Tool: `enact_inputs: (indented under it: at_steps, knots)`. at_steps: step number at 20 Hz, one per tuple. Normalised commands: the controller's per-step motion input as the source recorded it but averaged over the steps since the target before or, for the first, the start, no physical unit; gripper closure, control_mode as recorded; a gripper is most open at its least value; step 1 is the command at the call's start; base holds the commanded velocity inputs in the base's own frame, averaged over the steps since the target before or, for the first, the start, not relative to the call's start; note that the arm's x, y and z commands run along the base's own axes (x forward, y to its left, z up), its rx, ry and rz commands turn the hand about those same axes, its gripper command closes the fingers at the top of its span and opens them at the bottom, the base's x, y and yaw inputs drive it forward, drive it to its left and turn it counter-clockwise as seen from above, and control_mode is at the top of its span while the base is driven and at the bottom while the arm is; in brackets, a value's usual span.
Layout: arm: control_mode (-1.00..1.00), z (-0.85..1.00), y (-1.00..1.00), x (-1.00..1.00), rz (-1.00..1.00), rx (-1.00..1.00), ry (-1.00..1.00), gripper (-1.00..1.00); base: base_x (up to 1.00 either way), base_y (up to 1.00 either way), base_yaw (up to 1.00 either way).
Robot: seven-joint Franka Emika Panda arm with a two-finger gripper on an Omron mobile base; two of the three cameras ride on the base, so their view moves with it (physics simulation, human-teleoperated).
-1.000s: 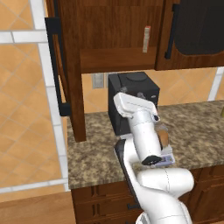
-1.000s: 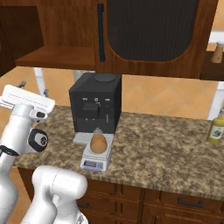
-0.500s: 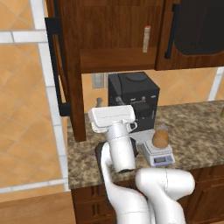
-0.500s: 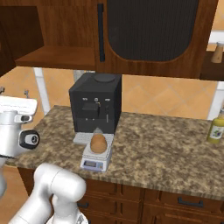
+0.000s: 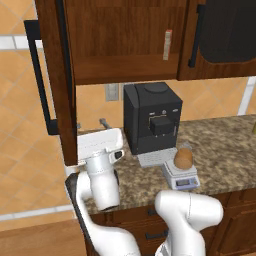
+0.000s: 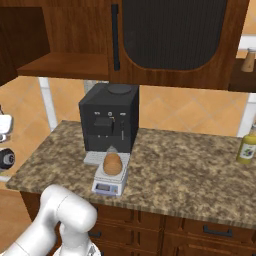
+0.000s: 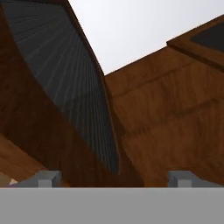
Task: Pick the honey bottle and place it on the digital scale for weighing, and close the cabinet.
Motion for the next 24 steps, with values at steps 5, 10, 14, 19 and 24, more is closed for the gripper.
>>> enact_inputs:
  at_steps: [5,10,14,19,24]
  knots:
    - [-1.0,0.0,0.5,-0.35,-0.03,-0.02,-0.13,-1.0,0.0,0.0,0.0]
    - [-1.0,-0.06,0.26,-0.52,-0.02,0.0,-0.1,-1.0,0.0,0.0,0.0]
    - [-1.0,0.19,0.55,-0.15,-0.04,0.0,-0.2,-1.0,0.0,0.0,0.0]
    - [-1.0,0.37,0.36,-0.1,-0.07,-0.01,-0.29,-1.0,0.0,0.0,0.0]
    - [-1.0,-0.27,0.55,-0.28,-0.04,0.0,-0.18,-1.0,0.0,0.0,0.0]
